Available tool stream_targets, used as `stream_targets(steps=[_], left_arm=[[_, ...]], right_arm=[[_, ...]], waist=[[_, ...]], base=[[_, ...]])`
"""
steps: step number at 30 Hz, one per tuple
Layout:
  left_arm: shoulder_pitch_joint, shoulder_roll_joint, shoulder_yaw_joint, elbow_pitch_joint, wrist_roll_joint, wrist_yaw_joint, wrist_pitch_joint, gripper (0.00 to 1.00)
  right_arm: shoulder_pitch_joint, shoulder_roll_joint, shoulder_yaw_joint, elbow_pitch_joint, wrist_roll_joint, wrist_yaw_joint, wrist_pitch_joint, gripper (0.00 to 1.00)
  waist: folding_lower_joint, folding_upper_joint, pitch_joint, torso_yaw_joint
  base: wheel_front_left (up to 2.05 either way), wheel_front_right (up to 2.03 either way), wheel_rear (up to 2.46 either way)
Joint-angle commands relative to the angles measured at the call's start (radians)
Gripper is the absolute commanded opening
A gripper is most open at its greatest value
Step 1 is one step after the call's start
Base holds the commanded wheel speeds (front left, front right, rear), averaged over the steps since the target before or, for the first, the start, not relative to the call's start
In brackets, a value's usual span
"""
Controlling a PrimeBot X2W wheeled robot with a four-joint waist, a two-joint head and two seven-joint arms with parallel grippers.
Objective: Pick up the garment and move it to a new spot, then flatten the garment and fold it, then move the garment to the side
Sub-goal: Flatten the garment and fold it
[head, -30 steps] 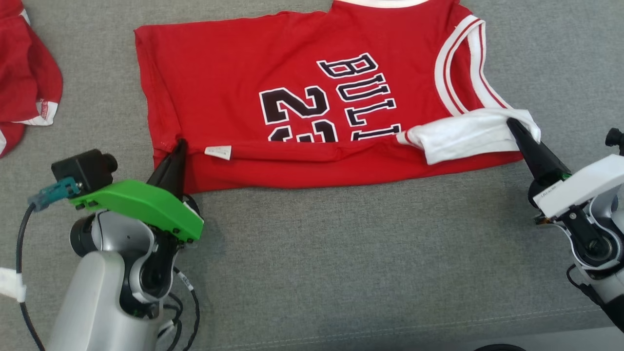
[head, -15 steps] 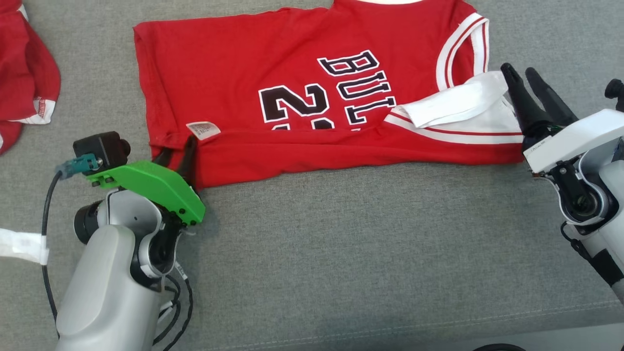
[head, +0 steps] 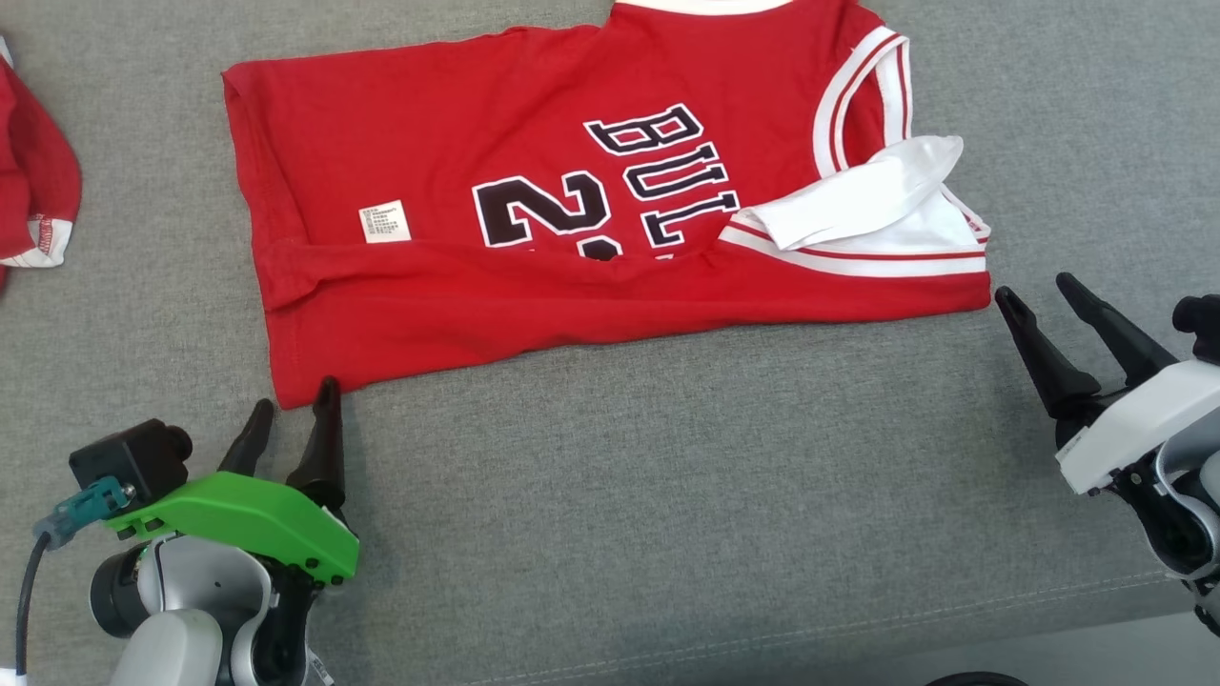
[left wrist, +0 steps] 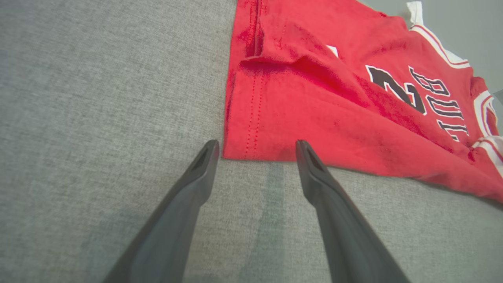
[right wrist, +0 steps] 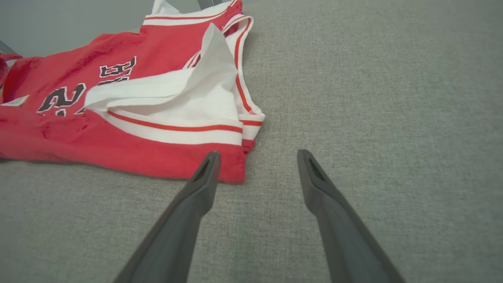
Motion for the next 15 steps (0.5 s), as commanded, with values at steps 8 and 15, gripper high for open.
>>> stream_targets(steps=[8, 15], left_arm=[[-0.069, -0.015, -0.015, 0.098, 0.003, -0.008, -0.009, 1.0], [-0.148, -0.024, -0.076, 0.259, -0.022, -0.088, 0.049, 0.0]], right_arm=[[-0.048, 0.107, -0.004, 0.06, -0.03, 0.0, 0.048, 1.0], [-0.111, 0.132, 0.041, 0.108, -0.018, 0.0, 0.147, 0.0]], waist=[[0.0001, -0.0001, 0.022, 0.013], [0.0001, -0.0001, 0.024, 0.033]], base=[[0.0, 0.0, 0.0], [0.0, 0.0, 0.0]])
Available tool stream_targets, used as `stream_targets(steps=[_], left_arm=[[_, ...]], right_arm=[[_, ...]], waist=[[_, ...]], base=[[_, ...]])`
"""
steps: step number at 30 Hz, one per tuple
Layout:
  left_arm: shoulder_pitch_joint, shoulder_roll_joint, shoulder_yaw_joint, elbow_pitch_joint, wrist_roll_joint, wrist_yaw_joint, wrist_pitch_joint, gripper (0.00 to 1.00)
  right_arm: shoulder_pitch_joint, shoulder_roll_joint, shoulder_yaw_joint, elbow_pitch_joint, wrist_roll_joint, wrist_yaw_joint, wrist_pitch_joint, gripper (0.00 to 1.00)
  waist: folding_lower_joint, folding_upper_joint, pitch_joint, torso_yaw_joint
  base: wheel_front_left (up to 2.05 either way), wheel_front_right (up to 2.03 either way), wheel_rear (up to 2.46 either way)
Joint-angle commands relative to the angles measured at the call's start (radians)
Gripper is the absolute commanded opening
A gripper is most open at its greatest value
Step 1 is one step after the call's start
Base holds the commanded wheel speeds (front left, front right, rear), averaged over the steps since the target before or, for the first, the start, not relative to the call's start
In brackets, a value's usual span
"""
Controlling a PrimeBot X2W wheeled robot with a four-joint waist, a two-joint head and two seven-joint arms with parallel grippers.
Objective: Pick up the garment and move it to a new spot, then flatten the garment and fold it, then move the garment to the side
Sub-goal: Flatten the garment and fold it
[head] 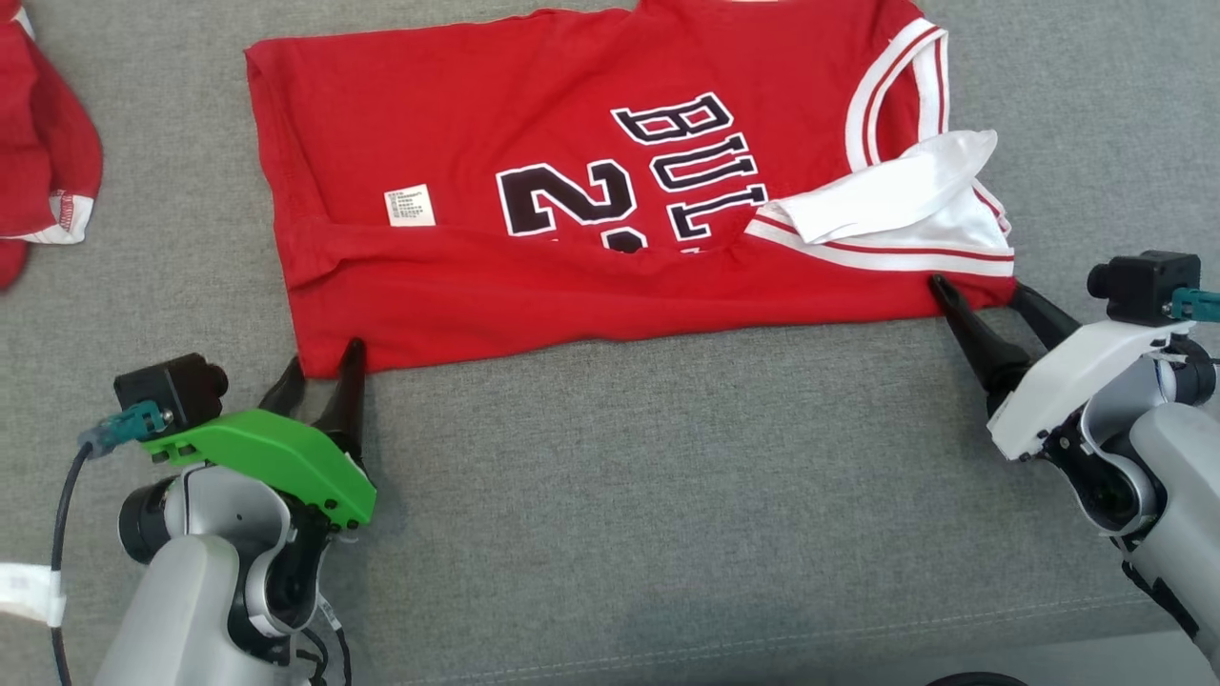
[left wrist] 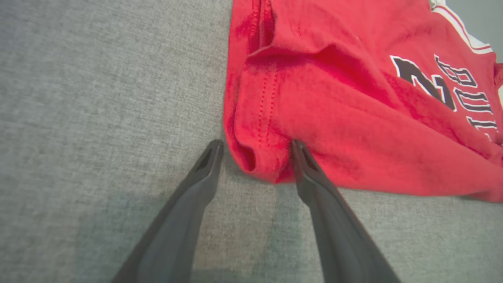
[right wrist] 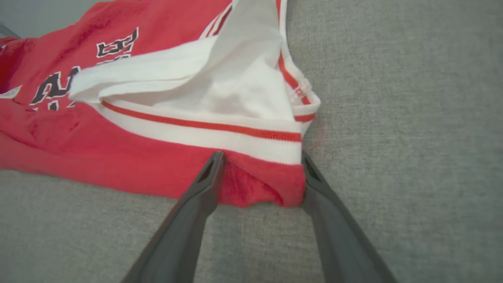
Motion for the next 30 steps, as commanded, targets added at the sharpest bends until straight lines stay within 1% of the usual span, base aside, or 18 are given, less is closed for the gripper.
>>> stream_targets(steps=[1, 3, 5, 8, 9, 10, 12, 16, 18, 20, 21, 22, 23, 25, 30], left_arm=[[-0.006, -0.007, -0.04, 0.064, -0.018, -0.038, 0.044, 0.0], [-0.014, 0.003, -0.047, 0.081, -0.023, -0.062, 0.053, 0.0], [-0.005, 0.026, -0.049, 0.073, -0.035, -0.086, 0.075, 0.0], [0.049, 0.063, -0.061, -0.007, -0.06, -0.11, 0.13, 0.0], [0.049, 0.063, -0.061, -0.007, -0.06, -0.11, 0.13, 0.0], [0.072, 0.078, -0.06, -0.048, -0.071, -0.113, 0.152, 0.0], [0.133, 0.109, -0.057, -0.142, -0.087, -0.107, 0.192, 0.0], [0.29, 0.155, -0.048, -0.321, -0.117, -0.066, 0.241, 0.0], [0.354, 0.152, -0.044, -0.371, -0.126, -0.043, 0.241, 0.0], [0.398, 0.134, -0.046, -0.392, -0.138, -0.027, 0.233, 0.0], [0.408, 0.126, -0.045, -0.394, -0.136, -0.021, 0.224, 0.14], [0.414, 0.12, -0.043, -0.392, -0.129, -0.015, 0.213, 0.69], [0.418, 0.118, -0.047, -0.39, -0.121, -0.014, 0.206, 1.0], [0.41, 0.121, -0.045, -0.411, -0.103, -0.007, 0.191, 1.0], [0.323, 0.171, -0.003, -0.514, -0.05, 0.018, 0.198, 1.0]], right_arm=[[-0.015, -0.008, 0.029, 0.002, 0.016, 0.0, 0.047, 0.0], [-0.025, -0.033, 0.041, -0.002, 0.041, -0.001, 0.085, 0.0], [-0.031, -0.07, 0.057, -0.02, 0.071, -0.001, 0.133, 0.0], [-0.013, -0.148, 0.077, -0.081, 0.128, -0.001, 0.203, 0.0], [-0.013, -0.148, 0.077, -0.081, 0.128, -0.001, 0.203, 0.0], [0.001, -0.178, 0.078, -0.106, 0.152, -0.001, 0.225, 0.0], [0.031, -0.242, 0.079, -0.154, 0.191, -0.001, 0.263, 0.0], [0.122, -0.345, 0.062, -0.234, 0.276, -0.001, 0.308, 0.0], [0.164, -0.378, 0.057, -0.257, 0.305, -0.001, 0.315, 0.0], [0.194, -0.389, 0.045, -0.252, 0.315, -0.001, 0.293, 0.0], [0.207, -0.388, 0.042, -0.244, 0.31, -0.002, 0.285, 0.43], [0.218, -0.39, 0.043, -0.234, 0.299, -0.002, 0.285, 1.0], [0.226, -0.393, 0.044, -0.232, 0.29, -0.002, 0.288, 1.0], [0.222, -0.399, 0.02, -0.251, 0.297, -0.002, 0.279, 1.0], [0.152, -0.474, -0.077, -0.359, 0.285, 0.0, 0.278, 1.0]], waist=[[0.0001, 0.0, -0.005, 0.008], [0.0001, 0.0, -0.014, 0.009], [0.0001, 0.0, -0.027, 0.008], [0.0001, 0.0, -0.042, 0.007], [0.0001, 0.0, -0.042, 0.007], [0.0001, 0.0, -0.045, 0.006], [0.0001, 0.0, -0.047, 0.003], [0.0001, 0.0, -0.036, -0.003], [0.0001, 0.0, -0.024, -0.003], [0.0001, 0.0, -0.014, -0.003], [0.0001, 0.0, -0.011, -0.001], [0.0001, 0.0, -0.01, 0.001], [0.0001, 0.0, -0.009, 0.004], [0.0001, 0.0, -0.006, 0.01], [0.0001, 0.0, 0.019, 0.021]], base=[[0.0, 0.0, 0.0], [0.0, 0.0, 0.0], [0.0, 0.0, 0.0], [0.0, 0.0, 0.0], [0.0, 0.0, 0.0], [0.0, 0.0, 0.0], [0.0, 0.0, 0.0], [0.0, 0.0, 0.0], [0.0, 0.0, 0.0], [0.0, 0.0, 0.0], [0.0, 0.0, 0.0], [0.0, 0.0, 0.0], [0.0, 0.0, 0.0], [0.0, 0.0, 0.0], [0.0, 0.0, 0.0]])
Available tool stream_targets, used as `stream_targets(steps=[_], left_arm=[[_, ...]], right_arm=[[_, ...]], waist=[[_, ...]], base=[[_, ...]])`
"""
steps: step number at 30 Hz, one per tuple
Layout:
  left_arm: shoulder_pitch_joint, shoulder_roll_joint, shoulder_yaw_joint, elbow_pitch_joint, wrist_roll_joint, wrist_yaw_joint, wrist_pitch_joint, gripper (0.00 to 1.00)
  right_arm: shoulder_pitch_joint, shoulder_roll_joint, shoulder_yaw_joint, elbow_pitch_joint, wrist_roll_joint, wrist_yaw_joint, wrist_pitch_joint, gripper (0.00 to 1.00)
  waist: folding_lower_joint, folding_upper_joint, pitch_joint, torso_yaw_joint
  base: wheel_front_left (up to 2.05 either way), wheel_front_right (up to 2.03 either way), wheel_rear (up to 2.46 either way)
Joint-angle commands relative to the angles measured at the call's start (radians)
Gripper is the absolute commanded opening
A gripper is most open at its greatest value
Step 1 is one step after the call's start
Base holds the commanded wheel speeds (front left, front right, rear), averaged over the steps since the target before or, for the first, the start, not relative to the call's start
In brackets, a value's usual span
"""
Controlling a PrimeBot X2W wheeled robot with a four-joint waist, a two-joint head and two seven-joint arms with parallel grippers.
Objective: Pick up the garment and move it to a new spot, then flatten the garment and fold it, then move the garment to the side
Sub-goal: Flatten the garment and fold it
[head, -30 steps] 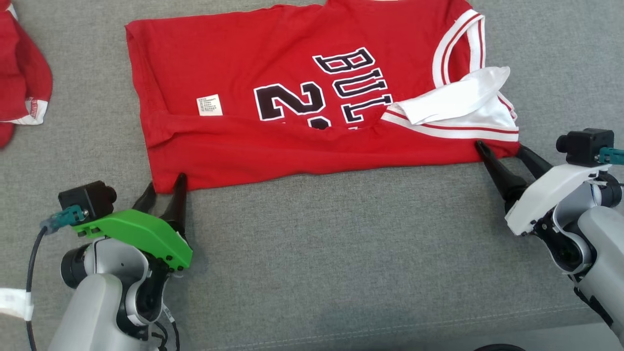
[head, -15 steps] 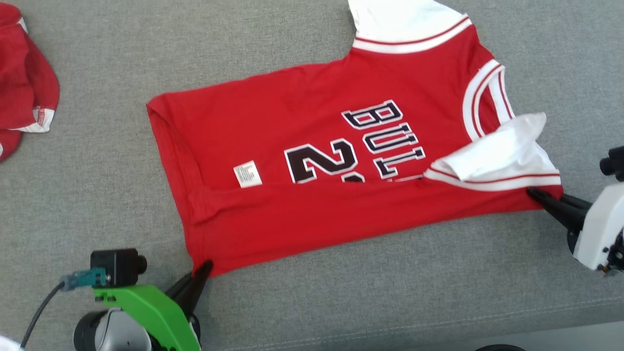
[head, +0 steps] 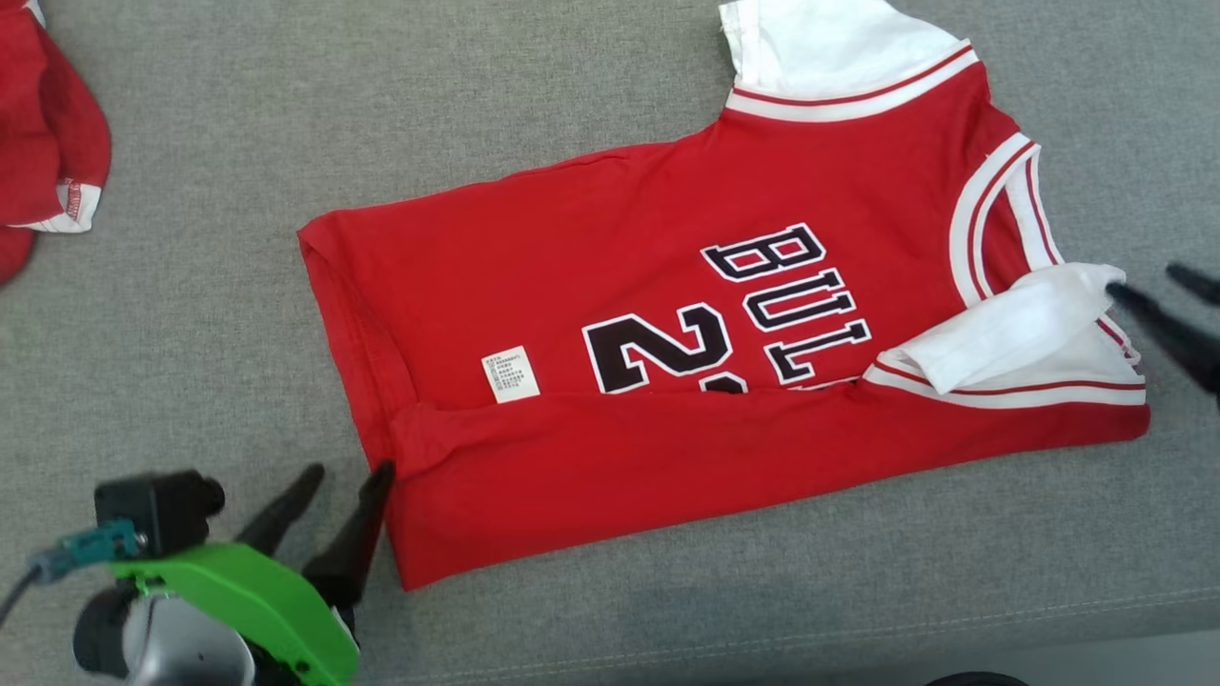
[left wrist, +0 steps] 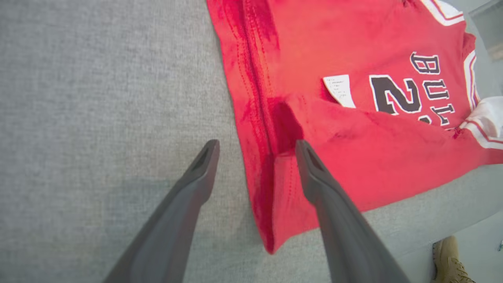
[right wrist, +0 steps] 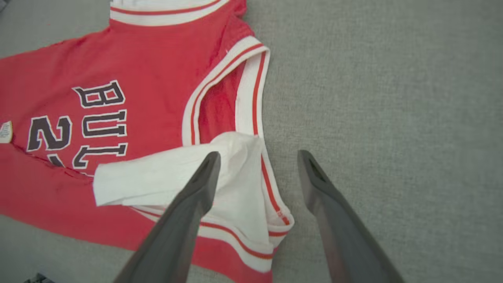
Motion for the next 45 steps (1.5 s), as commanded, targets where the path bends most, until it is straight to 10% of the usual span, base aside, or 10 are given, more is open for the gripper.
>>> stream_targets(steps=[1, 14, 30, 31, 32, 33, 45], left_arm=[[-0.064, 0.023, 0.007, -0.013, 0.015, -0.001, 0.018, 1.0], [-0.737, -0.121, -0.14, 0.399, 0.126, -0.091, 0.054, 1.0], [-0.859, -0.182, -0.24, 0.621, 0.098, -0.207, 0.102, 1.0], [-0.859, -0.184, -0.243, 0.626, 0.097, -0.21, 0.098, 0.72], [-0.862, -0.187, -0.244, 0.63, 0.096, -0.213, 0.092, 0.24], [-0.865, -0.192, -0.248, 0.632, 0.09, -0.22, 0.085, 0.0], [-0.852, -0.156, -0.165, 0.628, 0.081, -0.236, -0.091, 0.0]], right_arm=[[-0.04, -0.007, -0.026, -0.016, -0.017, -0.001, 0.008, 1.0], [-0.615, 0.268, -0.045, 0.215, -0.365, -0.001, 0.142, 1.0], [-0.826, 0.379, 0.094, 0.555, -0.49, 0.0, 0.204, 1.0], [-0.826, 0.383, 0.108, 0.567, -0.49, 0.0, 0.214, 1.0], [-0.826, 0.389, 0.119, 0.577, -0.482, 0.0, 0.222, 0.78], [-0.826, 0.395, 0.126, 0.58, -0.471, 0.0, 0.219, 0.0], [-0.844, 0.356, 0.079, 0.537, -0.315, -0.001, 0.021, 0.0]], waist=[[0.0, 0.0, 0.022, 0.01], [0.0, 0.0, 0.232, 0.176], [0.0, 0.0, 0.251, 0.278], [0.0, 0.0, 0.251, 0.278], [0.0, 0.0, 0.25, 0.277], [0.0, 0.0, 0.249, 0.275], [0.0, 0.0, 0.168, 0.173]], base=[[0.0, 0.0, 0.0], [0.0, 0.0, 0.0], [0.0, 0.0, 0.0], [0.0, 0.0, 0.0], [0.0, 0.0, 0.0], [0.0, 0.0, 0.0], [0.0, 0.0, 0.0]])
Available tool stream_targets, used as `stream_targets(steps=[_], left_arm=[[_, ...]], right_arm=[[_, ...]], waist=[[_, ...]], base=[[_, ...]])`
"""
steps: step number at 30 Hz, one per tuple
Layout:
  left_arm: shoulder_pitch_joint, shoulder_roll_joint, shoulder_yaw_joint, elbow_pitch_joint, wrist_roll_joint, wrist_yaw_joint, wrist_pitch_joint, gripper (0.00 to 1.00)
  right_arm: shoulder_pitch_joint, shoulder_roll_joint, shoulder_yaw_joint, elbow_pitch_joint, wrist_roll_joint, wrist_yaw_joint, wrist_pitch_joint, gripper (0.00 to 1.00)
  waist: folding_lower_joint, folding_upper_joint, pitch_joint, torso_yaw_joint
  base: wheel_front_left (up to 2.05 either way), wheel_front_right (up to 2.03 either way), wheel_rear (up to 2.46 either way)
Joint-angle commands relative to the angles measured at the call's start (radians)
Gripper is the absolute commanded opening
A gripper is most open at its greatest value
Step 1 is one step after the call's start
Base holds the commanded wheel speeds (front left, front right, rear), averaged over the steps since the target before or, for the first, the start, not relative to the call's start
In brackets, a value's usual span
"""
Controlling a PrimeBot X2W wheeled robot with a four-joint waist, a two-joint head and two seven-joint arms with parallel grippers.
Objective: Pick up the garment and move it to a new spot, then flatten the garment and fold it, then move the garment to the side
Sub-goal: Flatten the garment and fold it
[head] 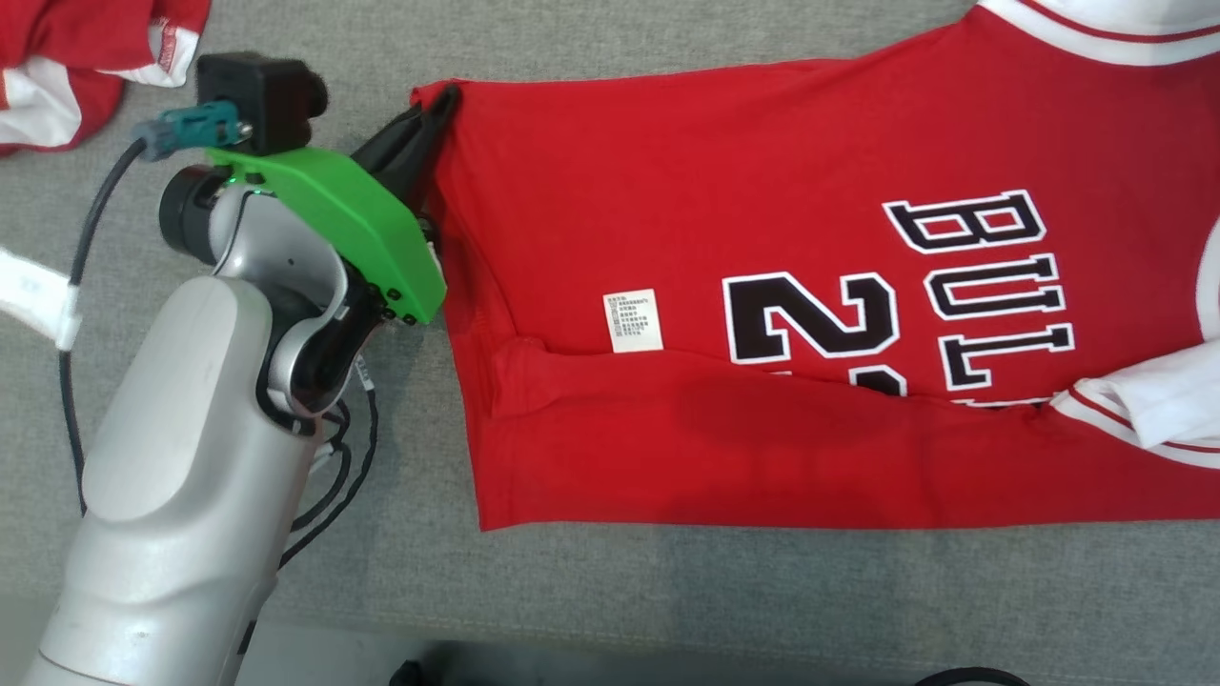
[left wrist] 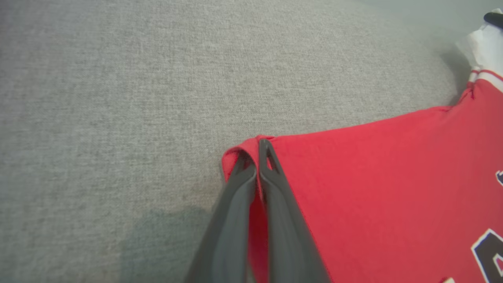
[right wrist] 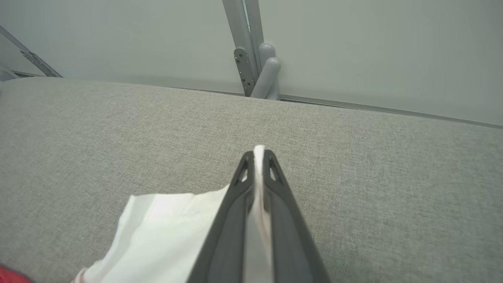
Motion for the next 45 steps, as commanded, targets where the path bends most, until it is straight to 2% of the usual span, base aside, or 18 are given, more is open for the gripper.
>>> stream_targets(steps=[1, 8, 12, 15, 19, 27, 28, 29, 30, 31, 33, 36, 38, 41, 43, 45], left_arm=[[0.031, 0.016, 0.025, -0.019, 0.01, 0.012, -0.052, 0.0], [0.192, 0.041, 0.034, -0.183, 0.021, 0.002, -0.178, 0.0], [0.332, 0.069, 0.056, -0.286, 0.034, 0.041, -0.237, 0.0], [0.443, 0.071, 0.078, -0.337, 0.013, 0.061, -0.282, 0.0], [0.569, 0.067, 0.102, -0.361, -0.019, 0.06, -0.348, 0.0], [0.715, 0.054, 0.144, -0.356, -0.061, 0.08, -0.424, 0.0], [0.732, 0.053, 0.147, -0.353, -0.065, 0.084, -0.425, 0.08], [0.751, 0.055, 0.146, -0.345, -0.069, 0.088, -0.42, 0.4], [0.769, 0.062, 0.14, -0.338, -0.071, 0.09, -0.41, 0.78], [0.786, 0.071, 0.137, -0.331, -0.065, 0.097, -0.402, 1.0], [0.832, 0.09, 0.123, -0.313, -0.054, 0.112, -0.369, 1.0], [0.898, 0.118, 0.137, -0.312, -0.057, 0.166, -0.326, 1.0], [0.901, 0.117, 0.197, -0.334, -0.026, 0.219, -0.399, 1.0], [0.887, 0.096, 0.241, -0.336, 0.028, 0.27, -0.514, 1.0], [0.86, 0.077, 0.246, -0.325, 0.062, 0.277, -0.553, 1.0], [0.829, 0.061, 0.231, -0.302, 0.106, 0.266, -0.572, 1.0]], right_arm=[[0.043, -0.009, 0.002, -0.044, 0.038, -0.001, -0.043, 0.0], [0.267, -0.114, -0.014, -0.319, 0.197, -0.001, -0.218, 0.0], [0.46, -0.169, -0.043, -0.462, 0.256, -0.001, -0.33, 0.0], [0.609, -0.184, -0.06, -0.531, 0.274, -0.001, -0.404, 0.0], [0.765, -0.148, -0.063, -0.571, 0.267, -0.001, -0.45, 0.0], [0.874, -0.073, -0.047, -0.534, 0.238, -0.001, -0.454, 0.0], [0.875, -0.076, -0.038, -0.526, 0.219, -0.001, -0.447, 0.37], [0.874, -0.077, -0.035, -0.515, 0.205, -0.001, -0.446, 1.0], [0.874, -0.075, -0.04, -0.499, 0.198, -0.001, -0.445, 1.0], [0.879, -0.077, -0.041, -0.492, 0.195, -0.001, -0.435, 1.0], [0.884, -0.097, -0.048, -0.499, 0.199, -0.001, -0.414, 1.0], [0.883, -0.141, -0.084, -0.508, 0.208, -0.001, -0.382, 1.0], [0.866, -0.149, -0.106, -0.491, 0.203, -0.001, -0.351, 1.0], [0.816, -0.13, -0.111, -0.438, 0.164, -0.001, -0.291, 1.0], [0.777, -0.088, -0.104, -0.377, 0.148, -0.001, -0.243, 1.0], [0.74, -0.056, -0.09, -0.303, 0.124, -0.001, -0.199, 1.0]], waist=[[-0.0001, 0.0, -0.057, -0.064], [-0.0001, 0.0, -0.124, -0.142], [-0.0001, 0.0, -0.143, -0.184], [-0.0001, 0.0, -0.152, -0.214], [-0.0001, 0.0, -0.162, -0.248], [-0.0001, 0.0, -0.18, -0.285], [-0.0001, 0.0, -0.186, -0.288], [-0.0001, 0.0, -0.191, -0.291], [-0.0001, 0.0, -0.197, -0.292], [-0.0001, 0.0, -0.205, -0.291], [-0.0001, 0.0, -0.22, -0.291], [-0.0001, 0.0, -0.238, -0.286], [-0.0001, 0.0, -0.248, -0.277], [-0.0001, 0.0, -0.258, -0.258], [-0.0001, 0.0, -0.264, -0.24], [-0.0001, 0.0, -0.27, -0.214]], base=[[0.0, 0.0, 0.0], [0.0, 0.0, 0.0], [0.0, 0.0, 0.0], [0.0, 0.0, 0.0], [0.0, 0.0, 0.0], [0.0, 0.0, 0.0], [0.0, 0.0, 0.0], [0.0, 0.0, 0.0], [0.0, 0.0, 0.0], [0.0, 0.0, 0.0], [0.0, 0.0, 0.0], [0.0, 0.0, 0.0], [0.0, 0.0, 0.0], [0.0, 0.0, 0.0], [0.0, 0.0, 0.0], [0.0, 0.0, 0.0]])
